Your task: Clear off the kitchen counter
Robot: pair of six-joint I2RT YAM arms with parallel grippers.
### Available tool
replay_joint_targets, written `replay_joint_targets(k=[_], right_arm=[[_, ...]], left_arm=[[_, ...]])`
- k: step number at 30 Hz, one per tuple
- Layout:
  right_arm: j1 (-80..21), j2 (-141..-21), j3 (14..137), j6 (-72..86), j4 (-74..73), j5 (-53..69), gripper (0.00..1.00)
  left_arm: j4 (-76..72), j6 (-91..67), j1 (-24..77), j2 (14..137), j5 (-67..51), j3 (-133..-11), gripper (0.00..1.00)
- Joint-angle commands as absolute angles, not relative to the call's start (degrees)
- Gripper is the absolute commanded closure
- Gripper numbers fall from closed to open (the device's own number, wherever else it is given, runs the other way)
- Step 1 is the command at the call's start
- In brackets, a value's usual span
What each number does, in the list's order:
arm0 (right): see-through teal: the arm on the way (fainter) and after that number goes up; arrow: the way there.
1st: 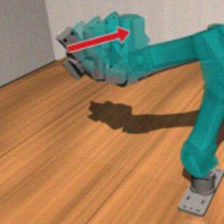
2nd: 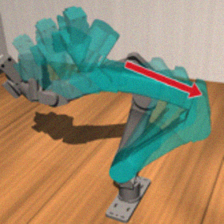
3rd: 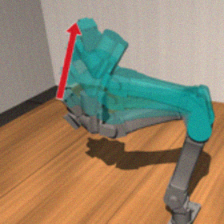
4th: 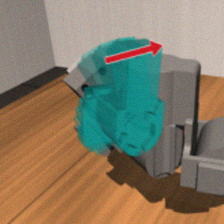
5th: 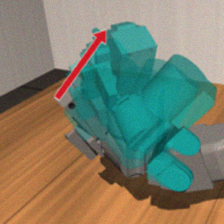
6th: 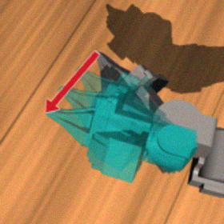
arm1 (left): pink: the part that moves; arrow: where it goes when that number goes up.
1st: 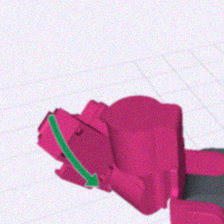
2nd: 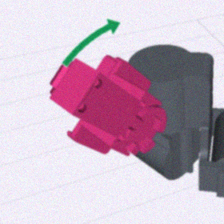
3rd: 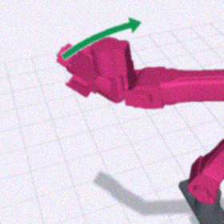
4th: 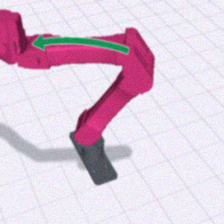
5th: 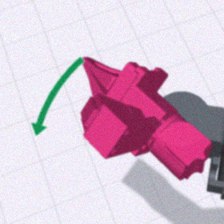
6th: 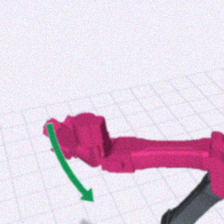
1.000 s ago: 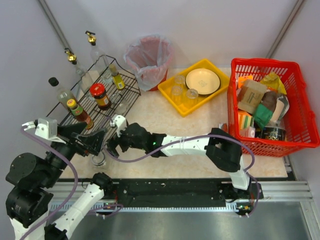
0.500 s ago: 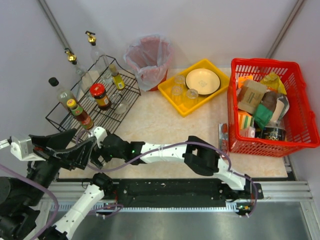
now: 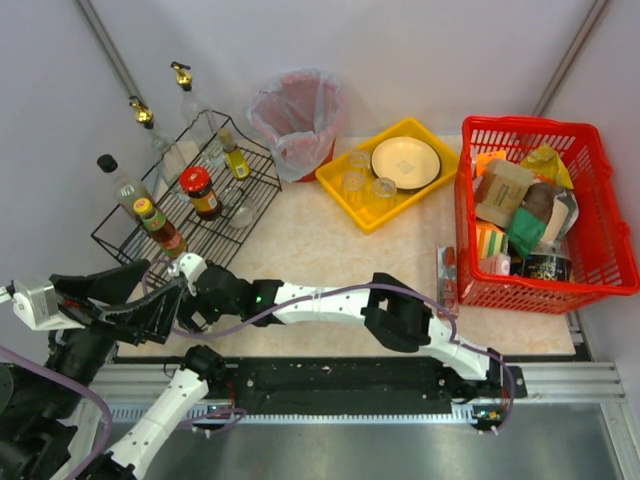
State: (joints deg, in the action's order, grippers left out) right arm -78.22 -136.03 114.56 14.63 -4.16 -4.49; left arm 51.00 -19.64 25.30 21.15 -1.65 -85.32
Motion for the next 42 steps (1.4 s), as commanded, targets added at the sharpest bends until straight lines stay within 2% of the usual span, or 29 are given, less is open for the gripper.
replay_joint_targets(k=[1, 4, 13, 33, 38, 42], right_arm=[[-78.31, -137.64, 116.46, 13.45, -9.58, -4.03, 0.01], [-78.31, -136.68, 114.27, 13.45, -10.20, -7.28, 0.02], [-76.56, -130.17, 103.11, 12.74, -9.06, -13.88, 0.12], [-68.73, -113.04, 76.21, 9.67, -2.38, -20.21, 0.14], [-68.73, -105.05, 66.65, 8.01, 8.58, -18.46, 0.02], [-68.64, -99.68, 63.02, 5.72, 12.92, -16.27, 0.01]], left_arm=[[48.25, -19.60, 25.22, 20.66, -0.97, -85.87, 0.04], [48.34, -19.60, 25.22, 20.57, -0.79, -85.87, 0.04], [48.43, -19.86, 25.14, 20.65, -1.49, -85.78, 0.04], [46.94, -19.42, 25.22, 20.65, -1.58, -79.11, 0.04], [46.50, -19.34, 25.22, 21.27, -0.53, -73.05, 0.04], [46.76, -19.25, 25.22, 22.15, -0.53, -69.97, 0.04]])
